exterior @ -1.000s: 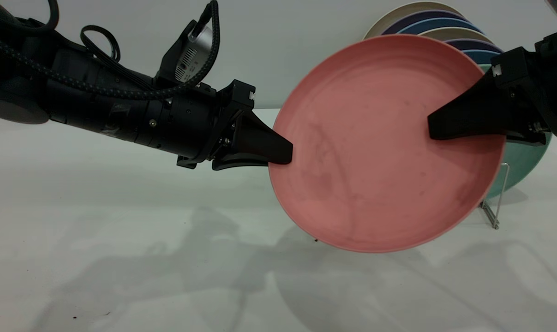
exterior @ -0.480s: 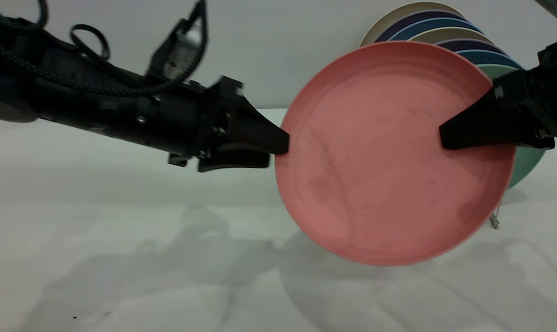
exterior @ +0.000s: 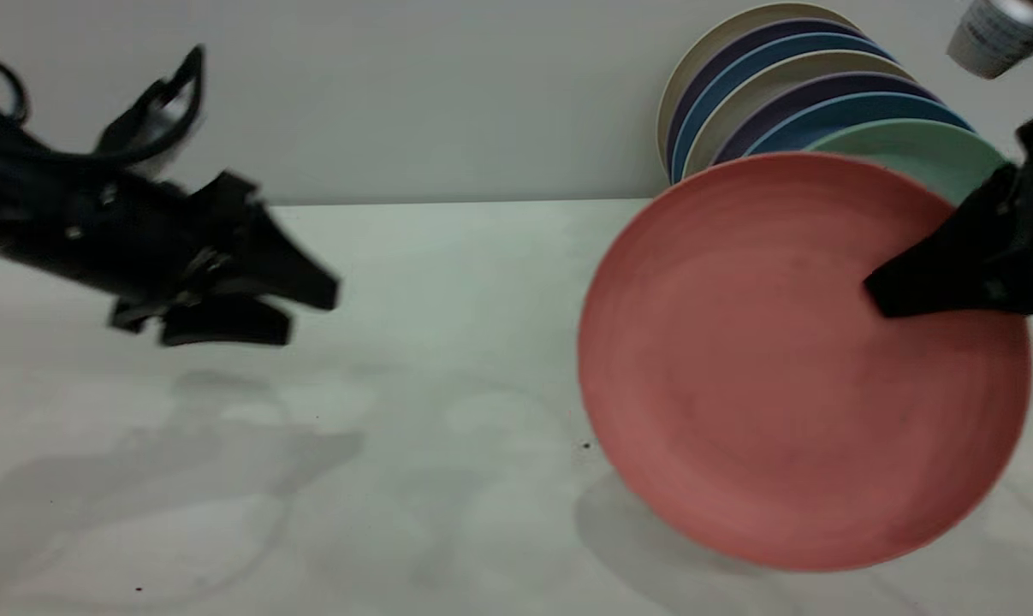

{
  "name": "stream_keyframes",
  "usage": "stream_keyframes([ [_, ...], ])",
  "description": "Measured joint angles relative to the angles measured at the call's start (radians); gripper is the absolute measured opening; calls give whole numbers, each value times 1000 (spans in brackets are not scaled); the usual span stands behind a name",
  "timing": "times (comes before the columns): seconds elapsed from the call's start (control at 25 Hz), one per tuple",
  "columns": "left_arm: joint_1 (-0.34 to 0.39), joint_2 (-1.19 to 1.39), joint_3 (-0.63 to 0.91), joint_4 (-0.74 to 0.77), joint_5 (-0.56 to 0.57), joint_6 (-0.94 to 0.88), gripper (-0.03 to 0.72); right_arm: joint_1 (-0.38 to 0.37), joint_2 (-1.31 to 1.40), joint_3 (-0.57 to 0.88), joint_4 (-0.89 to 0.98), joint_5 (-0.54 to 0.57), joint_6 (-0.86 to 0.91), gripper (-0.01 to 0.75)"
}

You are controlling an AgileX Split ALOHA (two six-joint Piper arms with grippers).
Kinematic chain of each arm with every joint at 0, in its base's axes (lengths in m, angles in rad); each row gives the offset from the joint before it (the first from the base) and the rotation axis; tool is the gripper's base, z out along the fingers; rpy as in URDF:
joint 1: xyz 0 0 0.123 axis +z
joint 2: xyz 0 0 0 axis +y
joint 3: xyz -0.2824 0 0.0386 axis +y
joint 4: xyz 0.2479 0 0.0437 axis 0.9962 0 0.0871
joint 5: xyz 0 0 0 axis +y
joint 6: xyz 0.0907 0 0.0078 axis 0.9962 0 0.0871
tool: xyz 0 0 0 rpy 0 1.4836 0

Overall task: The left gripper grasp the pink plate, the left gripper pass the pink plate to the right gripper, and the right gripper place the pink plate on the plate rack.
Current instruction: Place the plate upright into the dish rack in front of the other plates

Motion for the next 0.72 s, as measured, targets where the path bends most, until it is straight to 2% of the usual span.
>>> stream_keyframes([
  [0.12,44,0,-1,121,-37,-81,570,0,-86,0,-93,-57,-31,97],
  [0.24,55,0,-1,215,-69,-149,569,0,-162,0,-182,-145,-40,97],
  [0.44,55,0,-2,272,-84,-177,569,0,-227,0,-300,-268,-41,96],
  [0.6,55,0,-2,277,-84,-185,569,0,-232,0,-332,-269,-42,96],
  [0.72,55,0,-2,279,-84,-186,569,0,-232,-16,-344,-207,-41,96],
])
